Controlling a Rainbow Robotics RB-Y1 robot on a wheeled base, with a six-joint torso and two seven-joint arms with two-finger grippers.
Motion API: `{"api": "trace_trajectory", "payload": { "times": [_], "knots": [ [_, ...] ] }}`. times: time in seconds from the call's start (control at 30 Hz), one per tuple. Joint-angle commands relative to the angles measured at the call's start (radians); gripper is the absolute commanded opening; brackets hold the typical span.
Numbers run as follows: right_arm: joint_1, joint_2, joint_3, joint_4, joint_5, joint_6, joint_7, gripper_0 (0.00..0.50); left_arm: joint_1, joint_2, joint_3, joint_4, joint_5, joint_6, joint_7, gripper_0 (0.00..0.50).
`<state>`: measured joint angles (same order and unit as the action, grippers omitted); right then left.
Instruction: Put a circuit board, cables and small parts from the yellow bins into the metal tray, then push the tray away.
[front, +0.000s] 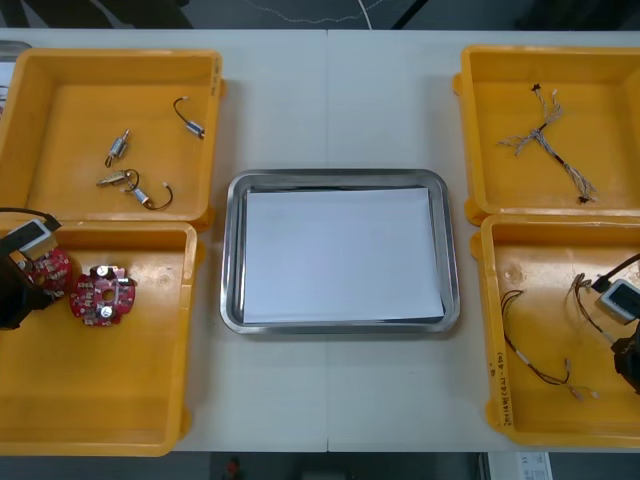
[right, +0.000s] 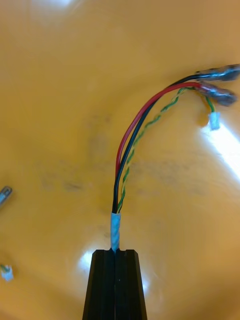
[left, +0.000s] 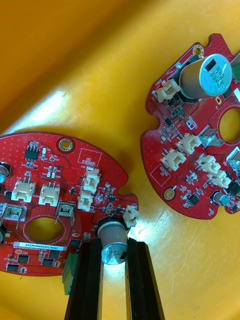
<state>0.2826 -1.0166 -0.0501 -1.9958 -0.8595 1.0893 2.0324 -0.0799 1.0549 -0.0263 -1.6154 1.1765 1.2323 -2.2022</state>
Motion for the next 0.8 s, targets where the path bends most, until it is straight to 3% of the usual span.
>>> {"api": "trace_trajectory", "payload": {
  "times": [0.03,0.2,0.47,0.8],
  "knots": [
    [-0.008,-0.03,-0.158,-0.072,-0.085,0.115,0.015,0.0,0.023,0.045,0.023,-0.02,0.0,0.004,-0.08,0.0],
    [-0.025,-0.03,-0.263,-0.113,-0.158,0.235,0.022,0.0,0.022,0.045,0.072,-0.041,0.002,0.065,-0.074,0.0],
    [-0.166,-0.03,-0.363,-0.138,-0.265,0.468,0.018,0.0,0.022,0.045,0.167,-0.095,-0.002,0.184,-0.068,0.0],
    [-0.329,-0.019,-0.409,-0.178,-0.291,0.716,0.0,0.0,0.022,0.043,0.233,-0.205,-0.008,0.273,-0.044,0.0]
  ]
}}
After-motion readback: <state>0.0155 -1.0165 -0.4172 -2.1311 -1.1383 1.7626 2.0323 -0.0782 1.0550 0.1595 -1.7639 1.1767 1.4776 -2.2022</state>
